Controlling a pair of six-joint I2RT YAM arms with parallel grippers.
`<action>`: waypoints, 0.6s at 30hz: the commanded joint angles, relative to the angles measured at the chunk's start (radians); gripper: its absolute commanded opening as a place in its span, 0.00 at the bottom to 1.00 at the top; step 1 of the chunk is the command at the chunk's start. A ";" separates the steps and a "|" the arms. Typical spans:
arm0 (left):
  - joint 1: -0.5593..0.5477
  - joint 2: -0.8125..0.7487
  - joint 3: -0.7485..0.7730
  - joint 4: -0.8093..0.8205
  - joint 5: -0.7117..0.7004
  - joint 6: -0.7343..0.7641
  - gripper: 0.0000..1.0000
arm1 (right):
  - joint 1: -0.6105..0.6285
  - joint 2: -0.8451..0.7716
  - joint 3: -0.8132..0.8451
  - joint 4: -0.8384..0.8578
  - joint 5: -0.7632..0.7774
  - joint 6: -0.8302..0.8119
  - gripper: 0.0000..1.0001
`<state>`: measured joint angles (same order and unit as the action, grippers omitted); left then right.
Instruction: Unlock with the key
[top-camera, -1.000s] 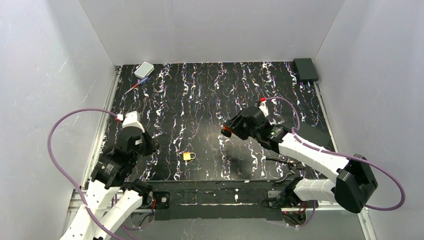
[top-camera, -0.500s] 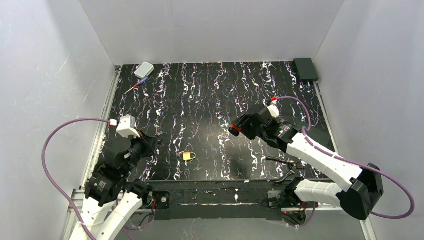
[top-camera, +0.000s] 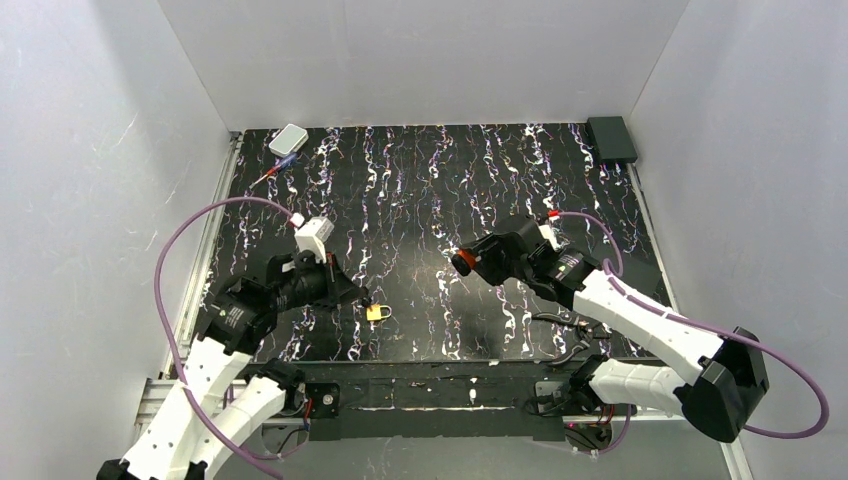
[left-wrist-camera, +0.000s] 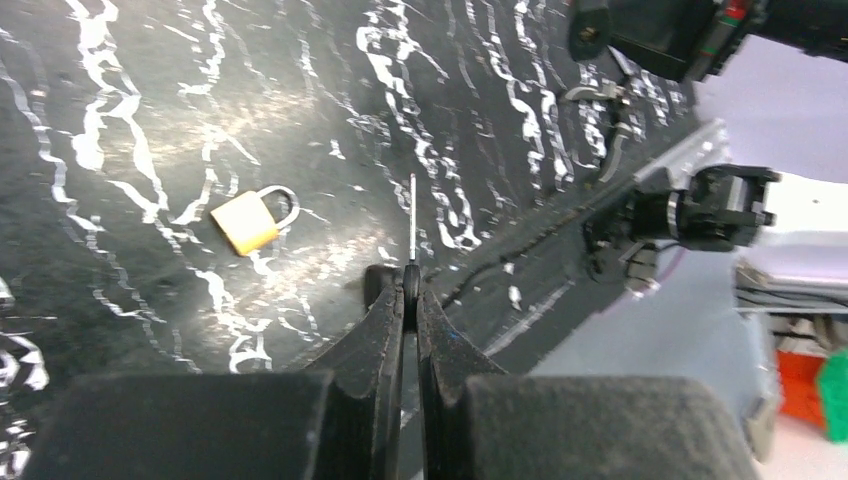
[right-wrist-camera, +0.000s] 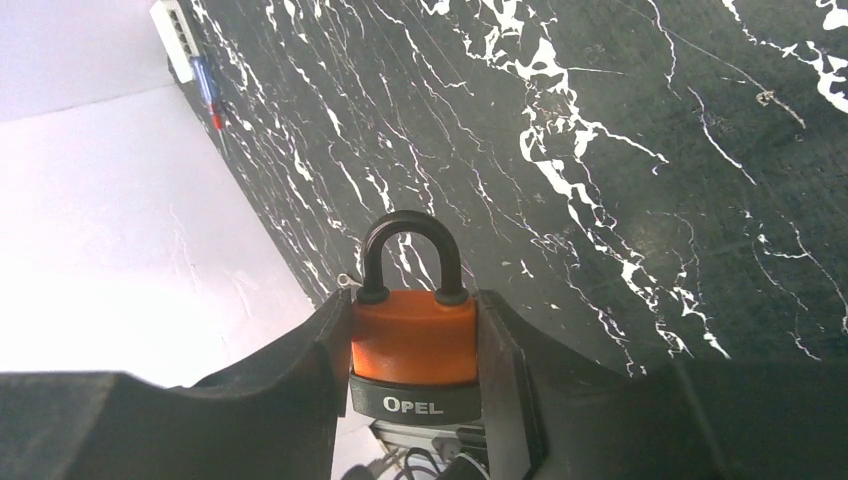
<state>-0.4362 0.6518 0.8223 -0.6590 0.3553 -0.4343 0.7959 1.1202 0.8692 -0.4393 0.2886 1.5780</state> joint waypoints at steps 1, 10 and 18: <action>-0.004 0.046 0.082 0.019 0.174 -0.068 0.00 | 0.005 0.003 0.045 0.047 0.050 0.102 0.01; -0.037 0.234 0.150 0.026 0.257 -0.105 0.00 | 0.029 0.086 0.086 0.032 0.072 0.091 0.01; -0.146 0.307 0.134 0.139 0.211 -0.169 0.00 | 0.029 0.084 0.073 0.059 0.068 0.110 0.01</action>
<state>-0.5274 0.9527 0.9382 -0.6022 0.5686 -0.5636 0.8223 1.2198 0.8978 -0.4370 0.3279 1.6508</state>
